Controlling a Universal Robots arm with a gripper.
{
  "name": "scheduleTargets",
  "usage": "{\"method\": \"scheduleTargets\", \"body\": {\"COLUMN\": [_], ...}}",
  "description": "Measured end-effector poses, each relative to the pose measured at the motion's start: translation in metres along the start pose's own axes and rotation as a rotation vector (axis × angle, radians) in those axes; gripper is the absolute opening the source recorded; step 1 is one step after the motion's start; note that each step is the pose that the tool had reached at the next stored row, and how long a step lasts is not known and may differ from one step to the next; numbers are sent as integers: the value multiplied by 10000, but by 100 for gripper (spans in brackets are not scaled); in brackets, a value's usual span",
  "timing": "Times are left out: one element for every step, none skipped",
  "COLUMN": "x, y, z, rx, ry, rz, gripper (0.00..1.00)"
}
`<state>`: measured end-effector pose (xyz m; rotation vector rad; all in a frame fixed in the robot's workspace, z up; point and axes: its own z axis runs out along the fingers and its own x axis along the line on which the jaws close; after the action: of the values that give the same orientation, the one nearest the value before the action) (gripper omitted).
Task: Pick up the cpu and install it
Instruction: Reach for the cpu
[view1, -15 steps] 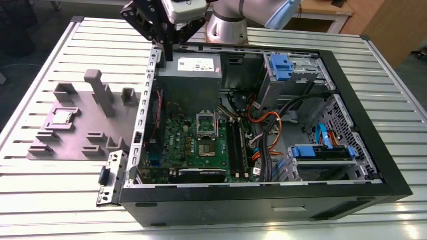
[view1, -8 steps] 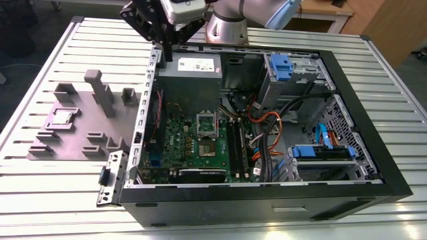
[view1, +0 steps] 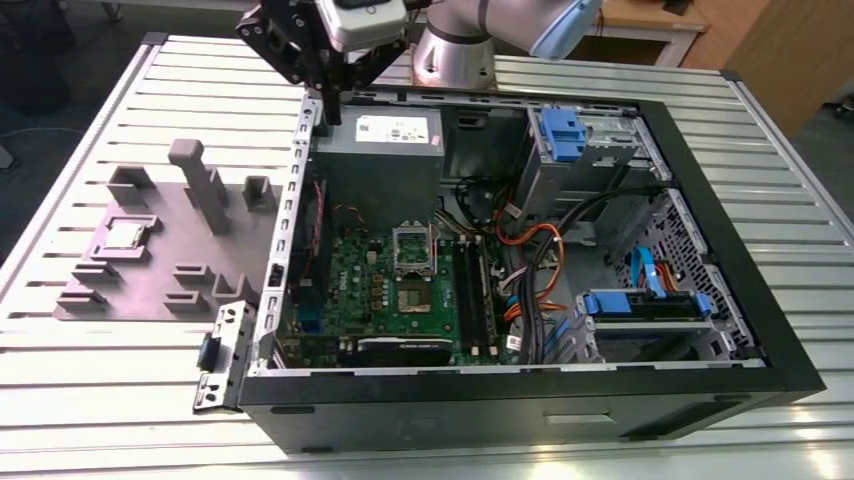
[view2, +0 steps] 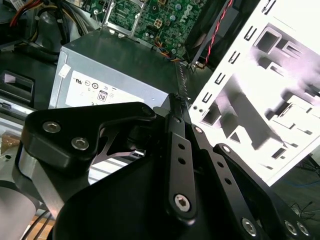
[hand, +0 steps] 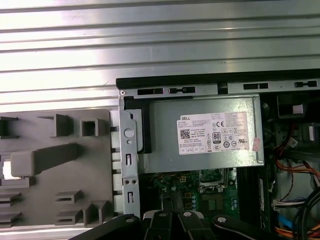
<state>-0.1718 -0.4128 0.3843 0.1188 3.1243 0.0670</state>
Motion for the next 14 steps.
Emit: {"method": "scheduleTargets", "body": {"x": [2, 4, 5, 6, 8, 9, 11, 13, 14, 16, 18, 19, 21, 23], "y": [0, 0, 0, 0, -1, -1, -1, -1, -1, -2, -2, -2, -2, -2], "z": [1, 2, 3, 4, 6, 6, 7, 9, 10, 11, 12, 13, 14, 15], "rx": [1, 0, 1, 1, 1, 2, 2, 2, 2, 2, 3, 3, 3, 3], "ry": [2, 5, 8, 11, 14, 17, 20, 23, 26, 28, 31, 34, 37, 39], "rz": [1, 1, 1, 0, 1, 1, 1, 1, 1, 2, 2, 1, 2, 2], "gripper": [11, 11, 11, 11, 11, 11, 11, 11, 11, 11, 11, 11, 11, 11]}}
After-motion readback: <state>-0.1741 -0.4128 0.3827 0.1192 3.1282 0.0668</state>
